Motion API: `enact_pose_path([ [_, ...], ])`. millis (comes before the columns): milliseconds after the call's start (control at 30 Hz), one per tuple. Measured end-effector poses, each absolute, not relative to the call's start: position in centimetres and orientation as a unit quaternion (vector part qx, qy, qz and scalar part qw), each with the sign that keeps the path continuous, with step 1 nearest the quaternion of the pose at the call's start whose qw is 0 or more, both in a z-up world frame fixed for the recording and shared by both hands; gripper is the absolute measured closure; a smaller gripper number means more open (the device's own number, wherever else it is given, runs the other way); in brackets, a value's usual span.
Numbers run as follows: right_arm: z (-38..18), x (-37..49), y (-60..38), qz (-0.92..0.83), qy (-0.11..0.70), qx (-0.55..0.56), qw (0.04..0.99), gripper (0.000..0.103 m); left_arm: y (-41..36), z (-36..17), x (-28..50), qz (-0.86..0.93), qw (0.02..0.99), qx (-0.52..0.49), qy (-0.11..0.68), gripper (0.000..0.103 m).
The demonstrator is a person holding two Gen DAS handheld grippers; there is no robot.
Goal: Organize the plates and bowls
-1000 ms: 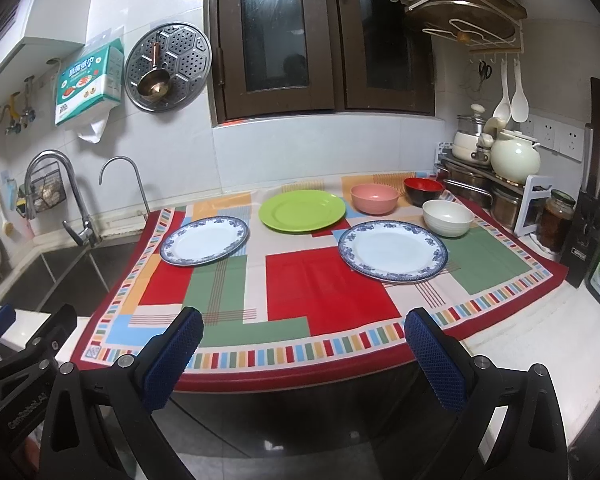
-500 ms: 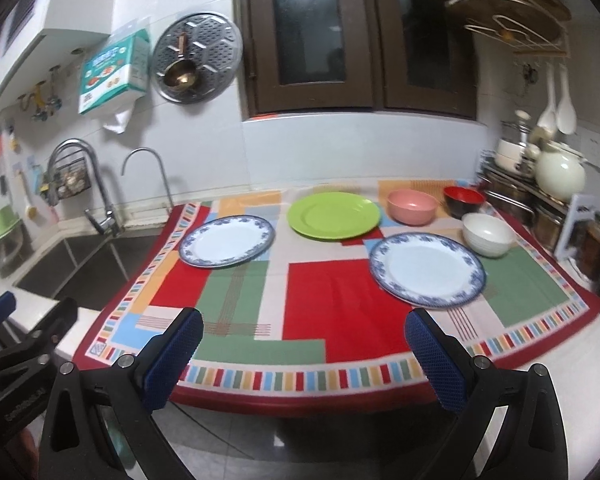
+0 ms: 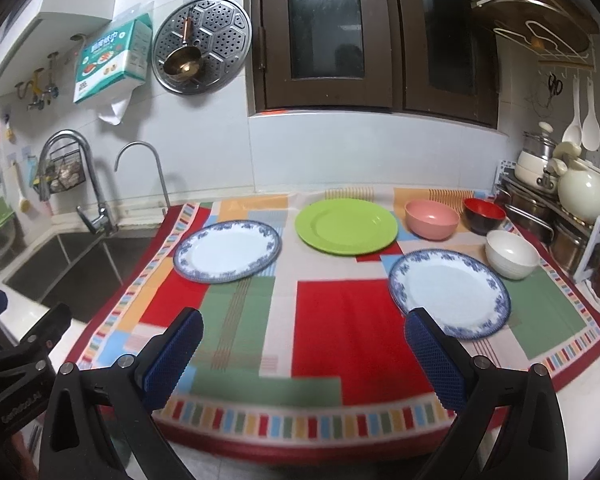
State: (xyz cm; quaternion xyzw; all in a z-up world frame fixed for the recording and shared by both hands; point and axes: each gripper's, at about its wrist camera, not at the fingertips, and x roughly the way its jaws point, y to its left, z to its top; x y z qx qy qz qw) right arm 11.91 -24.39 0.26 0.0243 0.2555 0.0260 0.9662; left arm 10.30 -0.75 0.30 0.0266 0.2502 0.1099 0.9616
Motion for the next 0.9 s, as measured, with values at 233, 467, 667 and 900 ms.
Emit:
enact_pose_path([
  [233, 1.1, 16.6, -21.2, 0.022, 0.257, 0.022, 0.966, 0.001, 1.9, 0.6, 15.3, 0.097, 0.961, 0.042, 0.256, 0.000],
  [467, 0.6, 21.5, -18.8, 0.013, 0.284, 0.026, 0.958, 0.001, 3.8, 0.0, 20.8, 0.069, 0.957, 0.059, 0.275, 0.001],
  [667, -0.6, 25.8, -17.7, -0.001, 0.314, 0.032, 0.949, 0.001, 4.5, -1.0, 25.2, 0.056, 0.953, 0.068, 0.290, 0.001],
  [900, -1.6, 30.7, -17.2, -0.006, 0.331, 0.018, 0.943, 0.001, 5.1, -2.3, 30.3, 0.053, 0.950, 0.072, 0.299, 0.001],
])
